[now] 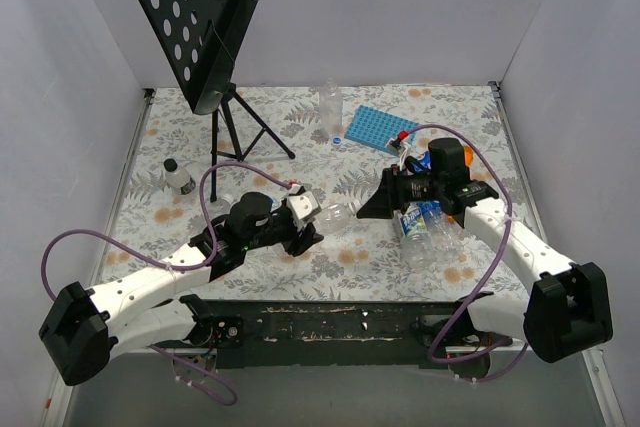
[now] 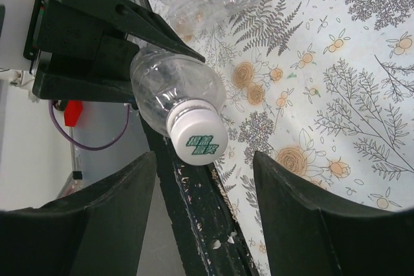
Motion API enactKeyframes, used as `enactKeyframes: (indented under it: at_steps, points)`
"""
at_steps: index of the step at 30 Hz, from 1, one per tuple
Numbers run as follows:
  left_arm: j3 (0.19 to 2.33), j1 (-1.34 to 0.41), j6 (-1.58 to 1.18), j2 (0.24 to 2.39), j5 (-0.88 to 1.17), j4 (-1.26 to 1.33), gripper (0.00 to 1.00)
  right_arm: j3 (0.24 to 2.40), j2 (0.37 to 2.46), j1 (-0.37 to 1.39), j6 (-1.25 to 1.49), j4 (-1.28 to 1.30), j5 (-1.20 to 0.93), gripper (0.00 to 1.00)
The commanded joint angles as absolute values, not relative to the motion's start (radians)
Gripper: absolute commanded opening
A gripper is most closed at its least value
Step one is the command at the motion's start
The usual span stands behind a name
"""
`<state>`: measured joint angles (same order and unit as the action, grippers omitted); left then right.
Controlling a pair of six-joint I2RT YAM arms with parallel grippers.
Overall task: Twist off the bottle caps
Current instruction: Unscrew the bottle cap from the plastic bottle.
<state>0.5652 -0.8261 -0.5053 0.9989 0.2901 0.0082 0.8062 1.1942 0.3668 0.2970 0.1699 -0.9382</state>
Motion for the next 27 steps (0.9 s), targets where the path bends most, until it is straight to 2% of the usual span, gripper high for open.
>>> enactKeyframes:
  at_steps: [1,9,13,19,26,27]
  points:
    - [0.566,-0.839,-0.491,0.986,0.272,0.029,0.02,0.805,1.216,0.367,0.391,0.077,-0.971,0.69]
    - [0.566,-0.845,-0.489,0.999,0.276,0.029,0.02,0.831,1.252,0.367,0.443,0.044,-1.008,0.68]
    - [0.566,-0.845,-0.489,0.999,0.276,0.028,0.02,0.830,1.264,0.368,0.448,0.041,-1.028,0.64]
    - [0.565,-0.845,-0.489,0.996,0.290,0.028,0.02,0.799,1.262,0.368,0.462,-0.020,-1.081,0.43]
    - [0.566,-0.842,-0.523,0.963,0.330,0.032,0.02,0.788,1.253,0.373,0.352,-0.043,-1.155,0.01]
    - [0.563,-0.838,-0.538,0.948,0.354,0.041,0.02,0.795,1.253,0.373,0.297,-0.032,-1.181,0.01]
